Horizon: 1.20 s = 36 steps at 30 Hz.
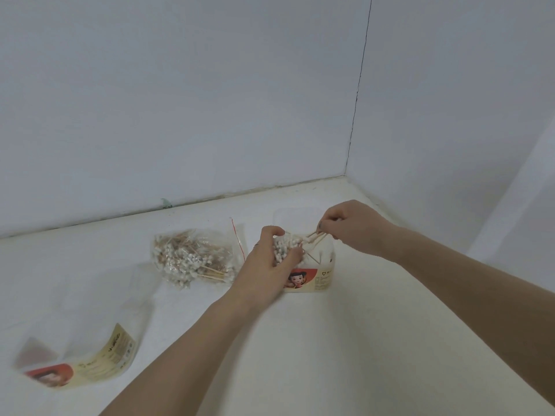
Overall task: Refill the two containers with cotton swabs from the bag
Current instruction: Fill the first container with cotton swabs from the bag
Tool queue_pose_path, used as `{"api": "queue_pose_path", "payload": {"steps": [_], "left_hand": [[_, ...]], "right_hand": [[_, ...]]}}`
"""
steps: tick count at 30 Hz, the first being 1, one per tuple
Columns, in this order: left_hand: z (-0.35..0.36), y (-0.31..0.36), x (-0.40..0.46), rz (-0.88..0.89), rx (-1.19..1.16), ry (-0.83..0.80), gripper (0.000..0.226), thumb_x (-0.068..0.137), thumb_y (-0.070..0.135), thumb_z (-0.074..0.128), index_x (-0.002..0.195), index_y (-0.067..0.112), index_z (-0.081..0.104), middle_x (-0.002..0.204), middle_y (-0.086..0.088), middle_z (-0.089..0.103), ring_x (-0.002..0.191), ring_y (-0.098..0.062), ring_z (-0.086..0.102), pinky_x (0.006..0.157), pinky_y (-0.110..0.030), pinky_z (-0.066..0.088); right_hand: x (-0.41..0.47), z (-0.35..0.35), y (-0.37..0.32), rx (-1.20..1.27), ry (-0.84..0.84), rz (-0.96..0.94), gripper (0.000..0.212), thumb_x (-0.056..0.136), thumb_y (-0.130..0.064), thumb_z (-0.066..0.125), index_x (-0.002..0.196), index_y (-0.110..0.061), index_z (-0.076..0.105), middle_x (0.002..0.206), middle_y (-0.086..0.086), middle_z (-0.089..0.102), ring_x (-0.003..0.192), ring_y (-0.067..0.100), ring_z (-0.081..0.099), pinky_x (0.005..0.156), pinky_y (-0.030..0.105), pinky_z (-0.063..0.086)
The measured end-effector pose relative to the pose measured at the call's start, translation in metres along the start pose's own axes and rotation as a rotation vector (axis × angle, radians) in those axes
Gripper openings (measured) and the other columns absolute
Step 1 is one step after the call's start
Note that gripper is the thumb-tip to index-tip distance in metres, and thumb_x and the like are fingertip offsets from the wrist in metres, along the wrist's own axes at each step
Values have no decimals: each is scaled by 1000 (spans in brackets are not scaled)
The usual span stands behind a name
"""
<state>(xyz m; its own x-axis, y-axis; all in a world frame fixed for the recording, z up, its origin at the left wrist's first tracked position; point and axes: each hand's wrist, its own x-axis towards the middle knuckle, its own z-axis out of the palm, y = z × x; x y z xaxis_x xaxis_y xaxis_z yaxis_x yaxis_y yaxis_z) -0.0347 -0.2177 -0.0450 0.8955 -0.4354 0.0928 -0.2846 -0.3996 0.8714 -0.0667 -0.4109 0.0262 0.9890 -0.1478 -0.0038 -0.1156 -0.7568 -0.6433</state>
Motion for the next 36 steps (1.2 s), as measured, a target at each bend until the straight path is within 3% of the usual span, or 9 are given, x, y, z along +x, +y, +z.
{"api": "queue_pose_path", "payload": {"steps": [5,10,14,16,19,25,28,31,36], "left_hand": [[1,4,2,2,34,30,28,99,42,53,122,33,39,100,4,68,90,-12,67,85,-40,55],[5,10,6,-31,13,24,29,95,47,51,120,34,42,101,0,66,95,-16,65,84,-39,53],[6,15,12,-83,-15,39,29,102,47,40,127,36,49,105,1,63,94,-10,60,68,-13,44],[4,16,15,-100,-27,62,31,104,40,37,131,34,52,105,4,64,99,-9,60,77,-16,45],[0,13,21,-129,7,80,34,104,38,35,134,35,51,108,0,64,102,-11,60,96,-34,46],[-2,15,32,-175,133,109,36,99,43,45,133,42,58,117,-5,42,123,-26,49,110,-41,40],[-4,19,39,-148,213,141,33,95,47,55,125,38,65,113,-4,47,114,-23,53,102,-37,44],[-4,26,44,-104,233,164,17,92,42,62,103,33,71,97,0,51,80,-11,55,76,-29,42],[-3,33,46,-48,143,158,8,88,26,66,83,23,71,73,8,56,71,-11,54,66,-27,44]], "right_hand": [[-3,-17,-6,-101,53,-12,20,93,-22,56,85,-15,73,75,-11,61,66,10,54,56,21,41],[-6,-22,-20,-236,-72,-23,15,90,-21,59,83,-18,73,75,-12,59,67,7,55,56,20,41],[-2,-11,-23,-363,-173,33,18,86,-23,62,82,-10,74,88,7,71,80,24,64,65,30,48],[0,-8,-22,-369,-139,59,25,83,-20,62,90,2,71,85,16,67,70,24,52,61,30,40],[0,-13,-24,-285,-80,98,31,79,-17,62,94,10,65,74,8,51,67,22,42,62,30,34],[-1,-5,-25,-403,-261,81,21,88,-23,63,93,-9,77,83,5,71,80,22,63,60,25,43],[-3,-4,-22,-448,-294,56,25,92,-30,59,72,-19,70,68,-4,58,67,15,54,52,24,37],[-8,-2,-19,-463,-280,46,45,97,-38,53,57,-16,49,60,-1,43,54,17,39,49,27,29],[-19,7,-12,-380,-239,38,53,104,-45,36,99,-6,71,76,3,60,63,18,53,54,29,39]]}}
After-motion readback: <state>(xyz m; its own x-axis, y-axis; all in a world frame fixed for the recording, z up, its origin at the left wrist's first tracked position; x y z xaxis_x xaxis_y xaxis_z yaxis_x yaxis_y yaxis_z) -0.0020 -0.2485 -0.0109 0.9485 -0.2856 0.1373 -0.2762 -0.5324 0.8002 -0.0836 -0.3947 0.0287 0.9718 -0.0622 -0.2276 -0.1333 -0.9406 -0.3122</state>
